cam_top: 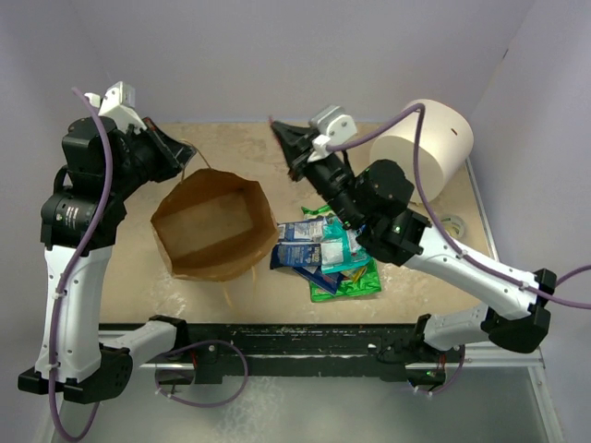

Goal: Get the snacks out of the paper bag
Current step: Adjust the paper bag at the center of the board.

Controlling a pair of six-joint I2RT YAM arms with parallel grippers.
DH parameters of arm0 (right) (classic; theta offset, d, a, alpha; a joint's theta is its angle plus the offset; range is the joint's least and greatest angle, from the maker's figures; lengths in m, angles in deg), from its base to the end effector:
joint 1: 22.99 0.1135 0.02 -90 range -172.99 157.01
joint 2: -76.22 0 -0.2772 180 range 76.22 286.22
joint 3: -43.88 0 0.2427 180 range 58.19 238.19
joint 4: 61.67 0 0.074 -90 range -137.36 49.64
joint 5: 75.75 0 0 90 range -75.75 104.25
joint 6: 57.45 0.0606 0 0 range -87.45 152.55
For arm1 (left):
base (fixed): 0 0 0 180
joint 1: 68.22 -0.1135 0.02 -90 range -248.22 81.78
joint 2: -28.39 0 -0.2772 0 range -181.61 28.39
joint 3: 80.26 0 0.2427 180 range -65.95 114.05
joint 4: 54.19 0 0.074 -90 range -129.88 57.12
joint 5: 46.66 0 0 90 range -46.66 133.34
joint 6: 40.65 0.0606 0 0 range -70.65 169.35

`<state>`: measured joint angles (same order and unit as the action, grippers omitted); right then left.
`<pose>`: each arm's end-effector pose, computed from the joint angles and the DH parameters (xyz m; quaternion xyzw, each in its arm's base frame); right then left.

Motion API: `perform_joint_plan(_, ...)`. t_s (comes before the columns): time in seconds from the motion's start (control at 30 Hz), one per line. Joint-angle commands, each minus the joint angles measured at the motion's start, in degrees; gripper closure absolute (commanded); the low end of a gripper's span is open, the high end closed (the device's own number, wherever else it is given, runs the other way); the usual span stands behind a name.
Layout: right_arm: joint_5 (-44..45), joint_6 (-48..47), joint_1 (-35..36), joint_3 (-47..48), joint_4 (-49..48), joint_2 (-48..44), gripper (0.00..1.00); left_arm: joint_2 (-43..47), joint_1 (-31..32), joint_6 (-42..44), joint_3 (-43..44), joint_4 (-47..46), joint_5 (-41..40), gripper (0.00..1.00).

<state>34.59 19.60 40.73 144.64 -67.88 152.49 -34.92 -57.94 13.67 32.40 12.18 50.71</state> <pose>0.1462 0.2485 0.5502 -0.1817 0.4771 0.2878 0.8103 0.1775 -0.0401 0.5060 -0.1391 0.7911 -0.2793 0.5262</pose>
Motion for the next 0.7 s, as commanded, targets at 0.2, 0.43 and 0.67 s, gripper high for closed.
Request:
perform_joint_plan(0.2,10.4,1.74,-9.32,-10.21,6.68,-12.06,1.0,0.36,0.18,-8.49,0.72,2.62,6.0,1.0)
perform_joint_plan(0.43,15.28,5.14,-10.07,-19.53,12.79,-18.46,1.0,0.56,0.18,-12.76,-2.2,-1.88,10.36,1.0)
perform_joint_plan(0.67,16.4,8.89,-10.14,-27.33,16.66,-22.07,1.0,1.49,0.18,-12.04,-2.6,0.19,7.93,1.0)
